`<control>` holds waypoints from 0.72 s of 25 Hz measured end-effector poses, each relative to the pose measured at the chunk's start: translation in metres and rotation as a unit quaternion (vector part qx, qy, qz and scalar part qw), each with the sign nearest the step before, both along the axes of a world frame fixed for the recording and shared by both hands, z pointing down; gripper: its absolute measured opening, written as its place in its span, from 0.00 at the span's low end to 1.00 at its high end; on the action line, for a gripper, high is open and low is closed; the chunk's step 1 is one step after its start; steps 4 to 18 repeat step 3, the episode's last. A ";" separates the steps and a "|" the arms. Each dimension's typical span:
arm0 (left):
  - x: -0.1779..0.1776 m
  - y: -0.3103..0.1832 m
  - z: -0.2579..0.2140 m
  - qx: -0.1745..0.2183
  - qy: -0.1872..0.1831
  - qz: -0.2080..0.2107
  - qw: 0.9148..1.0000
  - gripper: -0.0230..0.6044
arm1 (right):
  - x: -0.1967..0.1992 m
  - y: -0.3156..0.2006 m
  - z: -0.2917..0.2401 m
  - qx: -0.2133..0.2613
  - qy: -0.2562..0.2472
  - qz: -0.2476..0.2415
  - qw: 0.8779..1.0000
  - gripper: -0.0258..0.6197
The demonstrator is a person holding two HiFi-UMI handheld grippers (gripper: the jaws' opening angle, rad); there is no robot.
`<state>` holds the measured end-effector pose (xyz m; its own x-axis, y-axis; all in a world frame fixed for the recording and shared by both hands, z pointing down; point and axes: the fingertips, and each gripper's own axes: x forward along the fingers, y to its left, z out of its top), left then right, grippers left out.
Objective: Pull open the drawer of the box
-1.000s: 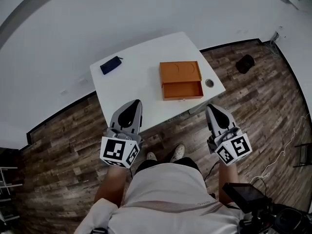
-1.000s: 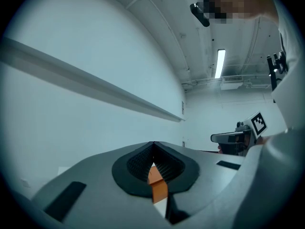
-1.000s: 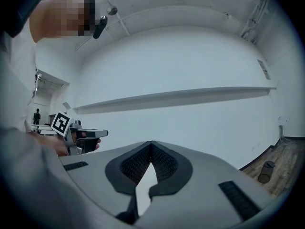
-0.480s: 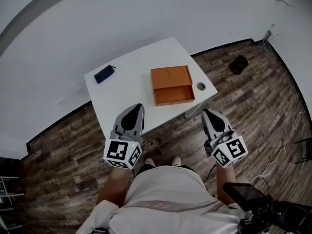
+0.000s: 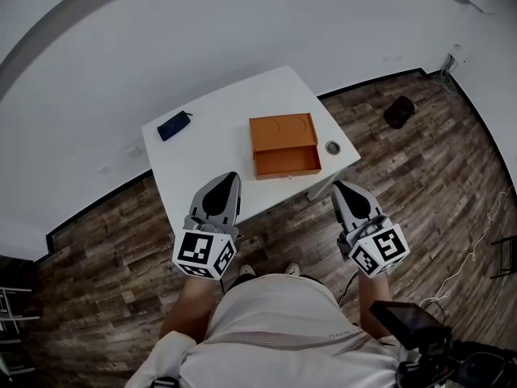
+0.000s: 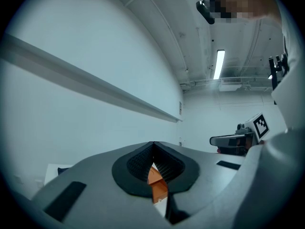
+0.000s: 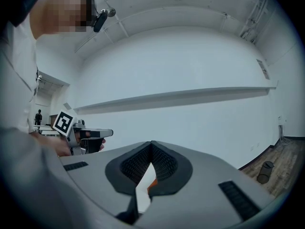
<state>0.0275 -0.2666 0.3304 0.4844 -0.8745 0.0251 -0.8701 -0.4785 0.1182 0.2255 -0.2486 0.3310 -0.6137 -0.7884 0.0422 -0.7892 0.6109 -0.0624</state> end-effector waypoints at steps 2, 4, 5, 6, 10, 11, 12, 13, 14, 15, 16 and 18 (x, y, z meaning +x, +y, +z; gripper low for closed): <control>0.002 0.000 0.001 -0.002 0.001 0.001 1.000 0.06 | 0.001 -0.001 0.001 -0.003 -0.001 -0.003 1.000 0.04; 0.003 -0.001 0.002 -0.003 0.001 0.001 1.000 0.06 | 0.001 -0.001 0.001 -0.004 -0.001 -0.005 1.000 0.04; 0.003 -0.001 0.002 -0.003 0.001 0.001 1.000 0.06 | 0.001 -0.001 0.001 -0.004 -0.001 -0.005 1.000 0.04; 0.003 -0.001 0.002 -0.003 0.001 0.001 1.000 0.06 | 0.001 -0.001 0.001 -0.004 -0.001 -0.005 1.000 0.04; 0.003 -0.001 0.002 -0.003 0.001 0.001 1.000 0.06 | 0.001 -0.001 0.001 -0.004 -0.001 -0.005 1.000 0.04; 0.003 -0.001 0.002 -0.003 0.001 0.001 1.000 0.06 | 0.001 -0.001 0.001 -0.004 -0.001 -0.005 1.000 0.04; 0.003 -0.001 0.002 -0.003 0.001 0.001 1.000 0.06 | 0.001 -0.001 0.001 -0.004 -0.001 -0.005 1.000 0.04; 0.003 -0.001 0.002 -0.003 0.001 0.001 1.000 0.06 | 0.001 -0.001 0.001 -0.004 -0.001 -0.005 1.000 0.04; 0.003 -0.001 0.002 -0.003 0.001 0.001 1.000 0.06 | 0.001 -0.001 0.001 -0.004 -0.001 -0.005 1.000 0.04; 0.003 -0.001 0.002 -0.003 0.001 0.001 1.000 0.06 | 0.001 -0.001 0.001 -0.004 -0.001 -0.005 1.000 0.04; 0.003 -0.001 0.002 -0.003 0.001 0.001 1.000 0.06 | 0.001 -0.001 0.001 -0.004 -0.001 -0.005 1.000 0.04; 0.003 -0.001 0.002 -0.003 0.001 0.001 1.000 0.06 | 0.001 -0.001 0.001 -0.004 -0.001 -0.005 1.000 0.04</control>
